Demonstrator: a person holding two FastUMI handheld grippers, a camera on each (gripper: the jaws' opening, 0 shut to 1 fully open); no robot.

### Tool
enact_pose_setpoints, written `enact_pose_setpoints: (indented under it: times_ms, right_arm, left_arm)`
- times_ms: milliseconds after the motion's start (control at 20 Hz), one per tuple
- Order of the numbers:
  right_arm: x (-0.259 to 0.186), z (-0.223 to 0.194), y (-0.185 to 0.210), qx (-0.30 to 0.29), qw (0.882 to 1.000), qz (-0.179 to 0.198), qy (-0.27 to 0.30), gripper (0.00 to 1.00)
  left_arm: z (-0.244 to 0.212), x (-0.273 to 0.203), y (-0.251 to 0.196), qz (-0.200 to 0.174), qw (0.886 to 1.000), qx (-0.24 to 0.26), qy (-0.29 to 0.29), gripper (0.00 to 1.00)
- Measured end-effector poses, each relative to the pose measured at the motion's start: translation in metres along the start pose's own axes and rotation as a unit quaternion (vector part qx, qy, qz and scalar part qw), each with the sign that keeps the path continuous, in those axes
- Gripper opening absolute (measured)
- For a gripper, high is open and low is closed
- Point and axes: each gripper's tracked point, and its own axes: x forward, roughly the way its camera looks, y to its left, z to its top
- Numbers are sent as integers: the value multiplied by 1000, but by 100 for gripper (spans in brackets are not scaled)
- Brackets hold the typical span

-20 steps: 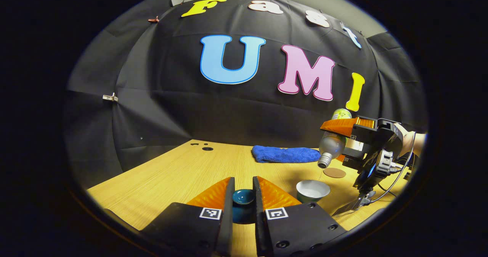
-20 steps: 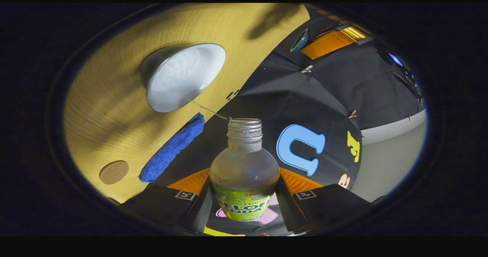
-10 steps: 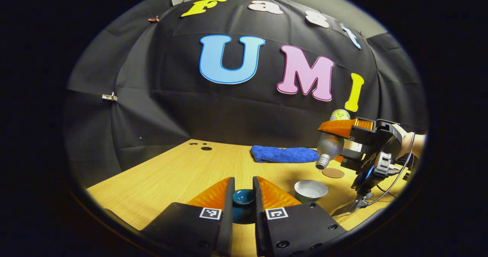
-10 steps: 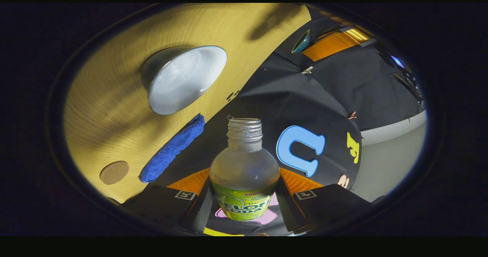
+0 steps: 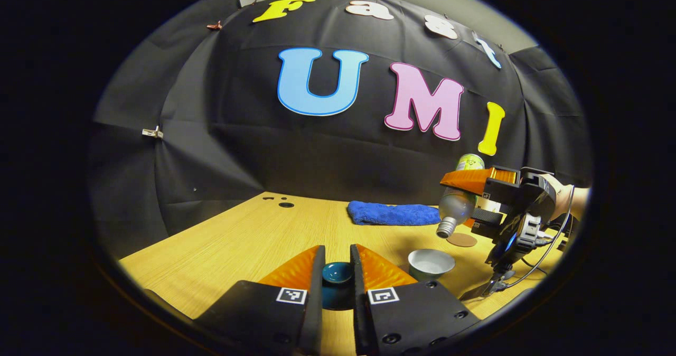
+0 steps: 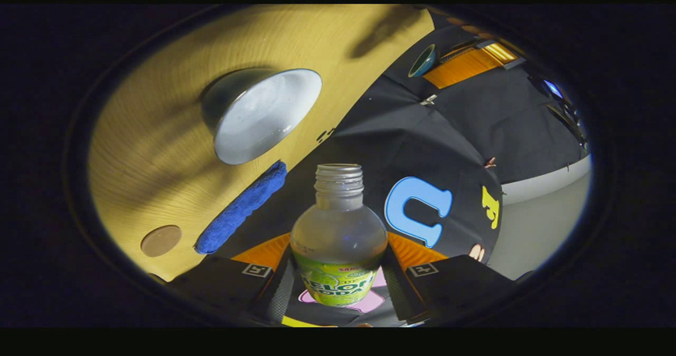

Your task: Open the teacup lid with one hand, grasp the water bottle and pour water into the teacup with the other hand; after pouring, place the water bottle on the coaster and then close the teacup lid.

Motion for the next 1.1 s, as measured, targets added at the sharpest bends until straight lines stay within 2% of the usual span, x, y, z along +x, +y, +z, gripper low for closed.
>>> enact_pose_setpoints:
  times_ms: [250,350,500,700,800,900,1100]
  right_arm:
    - [0,-3,0,10,1000,3,6,78]
    - [-3,-6,3,32,999,8,9,78]
    - [-12,-12,16,113,993,27,21,78]
    - [-28,-21,19,241,968,47,44,78]
    - [-31,-32,17,313,946,52,61,78]
    - [-42,-38,25,406,908,67,81,78]
    - [-61,-66,35,572,806,70,134,78]
  left_arm:
    - [1,1,-2,-1,1000,1,1,28]
    - [2,-1,-2,1,1000,1,0,28]
    - [2,-3,-3,3,1000,2,0,28]
    - [2,-3,-9,-1,1000,-4,6,28]
    - [4,-4,-16,-5,1000,-3,6,28]
    - [7,-5,-19,-7,1000,1,3,28]
    - [14,-6,-30,-13,1000,12,-3,28]
